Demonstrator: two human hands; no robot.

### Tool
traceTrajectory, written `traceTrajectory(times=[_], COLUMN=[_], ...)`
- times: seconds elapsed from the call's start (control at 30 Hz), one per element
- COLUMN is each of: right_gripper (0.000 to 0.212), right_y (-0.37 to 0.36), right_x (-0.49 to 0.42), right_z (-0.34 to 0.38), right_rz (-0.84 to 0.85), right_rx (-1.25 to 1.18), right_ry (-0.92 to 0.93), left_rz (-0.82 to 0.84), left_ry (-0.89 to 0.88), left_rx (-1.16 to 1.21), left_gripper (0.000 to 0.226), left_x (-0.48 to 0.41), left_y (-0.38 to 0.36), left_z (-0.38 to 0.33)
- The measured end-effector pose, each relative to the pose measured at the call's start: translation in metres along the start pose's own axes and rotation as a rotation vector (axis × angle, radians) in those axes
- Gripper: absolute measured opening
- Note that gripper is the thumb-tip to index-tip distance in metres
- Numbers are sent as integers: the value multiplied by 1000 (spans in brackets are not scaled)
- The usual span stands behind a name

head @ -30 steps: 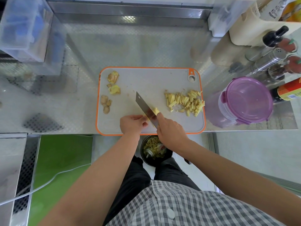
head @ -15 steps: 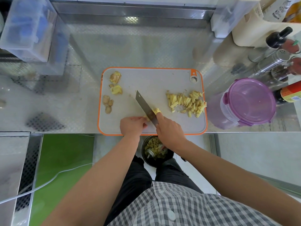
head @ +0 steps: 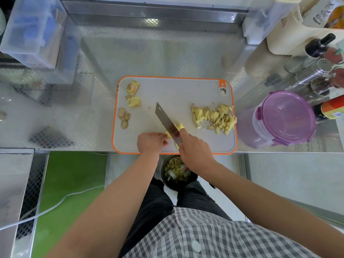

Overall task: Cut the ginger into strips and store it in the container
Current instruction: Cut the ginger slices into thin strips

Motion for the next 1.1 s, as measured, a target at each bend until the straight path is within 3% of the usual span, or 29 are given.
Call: traceTrajectory(times=[1.1], right_gripper=[14], right_y=[-11], right_x=[-2], right_z=[-8], right_rz=[29], right_rx=[-23], right_ry=[-12], left_rz=[4], left_ry=[-70], left_rx=[-32], left_gripper=[25], left_x=[-6], left_y=[2], left_z=[3])
Point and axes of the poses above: each hand's wrist, its own x-axis away from the middle knuckle, its own y-axis out of the back of the hand, z = x × y, the point moved 3 cm from there along -x, towards the middle knuckle, and after that the axes turned 14 degrees about y, right-handed, at the moved point
